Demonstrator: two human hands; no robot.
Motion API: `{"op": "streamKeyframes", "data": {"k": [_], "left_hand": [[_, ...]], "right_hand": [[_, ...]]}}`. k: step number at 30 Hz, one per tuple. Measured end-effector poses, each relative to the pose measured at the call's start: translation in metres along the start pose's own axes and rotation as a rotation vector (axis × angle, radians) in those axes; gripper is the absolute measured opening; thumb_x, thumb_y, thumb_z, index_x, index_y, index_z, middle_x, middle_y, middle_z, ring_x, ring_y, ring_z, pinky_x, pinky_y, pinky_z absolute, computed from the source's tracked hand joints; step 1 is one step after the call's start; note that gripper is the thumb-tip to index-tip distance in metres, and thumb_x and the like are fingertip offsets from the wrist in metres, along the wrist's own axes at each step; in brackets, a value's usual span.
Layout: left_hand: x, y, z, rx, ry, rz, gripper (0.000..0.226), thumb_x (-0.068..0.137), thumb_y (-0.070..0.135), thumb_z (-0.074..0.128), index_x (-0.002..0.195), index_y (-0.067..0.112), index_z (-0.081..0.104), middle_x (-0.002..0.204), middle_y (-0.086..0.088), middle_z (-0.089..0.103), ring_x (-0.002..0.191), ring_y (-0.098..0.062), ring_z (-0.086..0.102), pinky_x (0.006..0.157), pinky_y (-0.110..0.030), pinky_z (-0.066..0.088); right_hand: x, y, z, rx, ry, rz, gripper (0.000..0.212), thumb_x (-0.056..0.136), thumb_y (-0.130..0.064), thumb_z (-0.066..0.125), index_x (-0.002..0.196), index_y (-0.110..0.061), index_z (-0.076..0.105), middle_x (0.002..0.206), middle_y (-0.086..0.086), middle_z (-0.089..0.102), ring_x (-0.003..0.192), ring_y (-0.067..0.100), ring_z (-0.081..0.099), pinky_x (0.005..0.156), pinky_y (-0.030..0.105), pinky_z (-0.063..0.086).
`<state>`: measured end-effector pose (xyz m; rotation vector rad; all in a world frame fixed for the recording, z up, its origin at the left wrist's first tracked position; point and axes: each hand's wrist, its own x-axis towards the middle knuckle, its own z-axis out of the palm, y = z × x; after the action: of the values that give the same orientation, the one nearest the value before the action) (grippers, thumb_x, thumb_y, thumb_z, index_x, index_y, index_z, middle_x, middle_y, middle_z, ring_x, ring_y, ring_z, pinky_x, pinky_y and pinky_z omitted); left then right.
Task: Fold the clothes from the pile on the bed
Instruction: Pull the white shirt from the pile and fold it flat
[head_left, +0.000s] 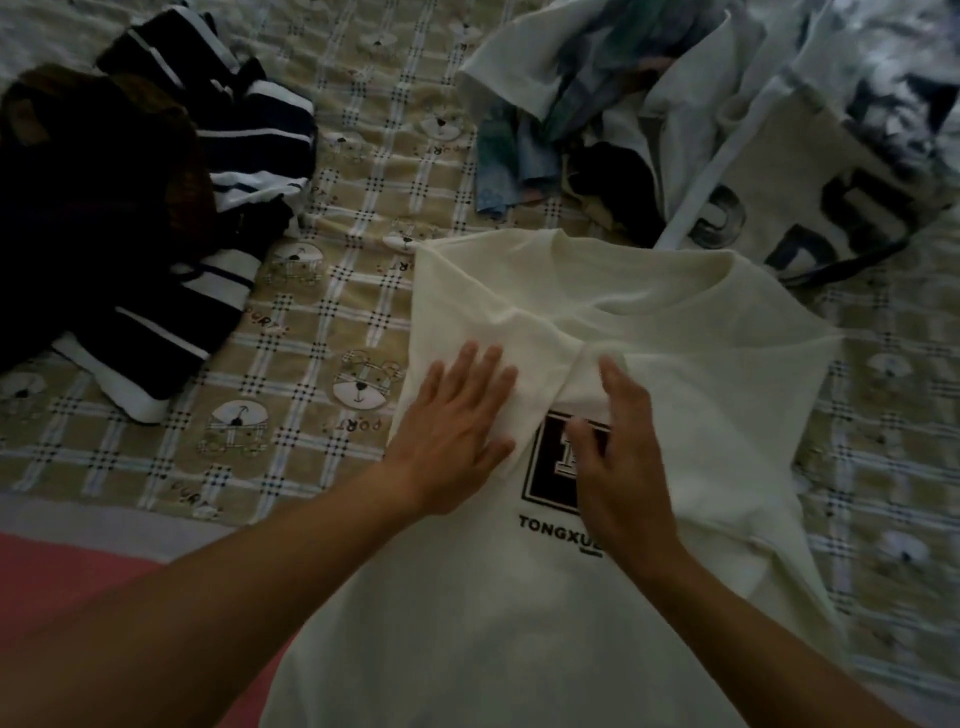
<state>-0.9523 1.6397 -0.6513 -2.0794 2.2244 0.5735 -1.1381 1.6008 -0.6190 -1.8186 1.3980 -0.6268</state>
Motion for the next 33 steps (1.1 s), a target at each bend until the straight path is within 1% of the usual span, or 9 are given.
{"op": "streamKeyframes", "data": {"k": [4,8,12,16,19,22,25,29,33], "left_hand": [[0.004,-0.010,0.018,0.034,0.046,-0.039,0.082,0.093,0.066,0.015,0.155,0.022,-0.015,0.162,-0.002,-0.023,0.148,-0.024,-0.023,0.121,-0.050,-0.003],[0.007,-0.006,0.025,0.042,0.049,-0.046,0.082,0.093,0.066,0.016,0.155,0.020,-0.011,0.163,-0.003,-0.021,0.149,-0.025,-0.021,0.120,-0.050,-0.004],[0.023,-0.011,0.009,0.030,0.041,-0.067,0.080,0.091,0.065,0.015,0.157,0.019,0.010,0.165,-0.009,0.002,0.151,-0.027,-0.003,0.122,-0.048,0.005],[0.076,-0.021,-0.031,0.056,0.164,-0.065,0.086,0.086,0.056,0.056,0.152,0.015,0.019,0.160,-0.016,0.016,0.149,-0.033,0.011,0.122,-0.046,0.012],[0.122,-0.028,-0.058,0.099,0.108,-0.152,0.126,0.069,0.064,0.073,0.155,0.015,-0.006,0.163,-0.013,-0.004,0.151,-0.030,-0.006,0.123,-0.045,0.003],[0.146,-0.030,-0.074,0.095,-0.013,-0.181,0.144,0.053,0.067,0.083,0.154,0.017,-0.006,0.161,-0.016,0.016,0.148,-0.033,0.018,0.121,-0.047,0.016],[0.146,-0.029,-0.085,0.005,-0.081,-0.172,0.108,0.056,0.055,0.087,0.142,0.021,0.033,0.134,-0.012,0.055,0.115,-0.032,0.054,0.095,-0.045,0.047],[0.127,-0.020,-0.091,0.133,-0.266,-0.023,0.045,0.080,0.037,0.075,0.121,0.025,0.061,0.109,-0.002,0.068,0.084,-0.017,0.054,0.072,-0.030,0.040],[0.124,-0.013,-0.127,0.197,-0.083,0.027,0.028,0.089,0.030,0.065,0.117,0.026,0.062,0.100,-0.005,0.066,0.083,-0.021,0.058,0.069,-0.032,0.043]], "right_hand": [[0.000,0.025,0.010,-0.495,-0.315,-0.195,0.069,0.096,-0.060,0.017,0.155,-0.030,-0.003,0.162,-0.004,-0.017,0.148,0.012,-0.020,0.120,0.039,-0.009],[0.011,0.046,0.009,-0.629,-0.505,-0.187,0.071,0.097,-0.063,0.017,0.154,-0.029,-0.011,0.160,-0.001,-0.026,0.144,0.015,-0.029,0.119,0.048,-0.006],[0.034,0.033,-0.036,-0.409,-0.331,-0.243,0.079,0.092,-0.042,0.054,0.155,-0.024,0.009,0.164,0.001,0.003,0.150,0.014,-0.005,0.122,0.042,0.001],[0.076,0.063,-0.111,-0.611,0.063,-0.136,0.098,0.073,-0.034,0.074,0.152,-0.015,0.019,0.157,0.014,0.019,0.147,0.030,0.014,0.119,0.052,0.015],[0.110,0.090,-0.148,-0.717,-0.004,0.117,0.118,0.064,-0.053,0.081,0.153,-0.018,0.012,0.159,0.012,0.013,0.148,0.030,0.009,0.119,0.055,0.010],[0.130,0.099,-0.160,-0.691,-0.230,0.175,0.122,0.055,-0.060,0.084,0.149,-0.018,0.018,0.152,0.011,0.033,0.139,0.032,0.032,0.113,0.054,0.027],[0.138,0.090,-0.157,-0.746,-0.433,0.178,0.087,0.061,-0.049,0.085,0.131,-0.018,0.044,0.126,0.010,0.056,0.106,0.027,0.055,0.091,0.041,0.048],[0.138,0.078,-0.149,-0.773,-0.543,0.202,0.043,0.076,-0.036,0.078,0.109,-0.016,0.059,0.105,0.007,0.061,0.088,0.023,0.055,0.076,0.034,0.047],[0.146,0.058,-0.170,-0.600,-0.418,0.209,0.034,0.083,-0.024,0.073,0.114,-0.011,0.065,0.101,0.009,0.062,0.089,0.024,0.057,0.077,0.032,0.045]]}}
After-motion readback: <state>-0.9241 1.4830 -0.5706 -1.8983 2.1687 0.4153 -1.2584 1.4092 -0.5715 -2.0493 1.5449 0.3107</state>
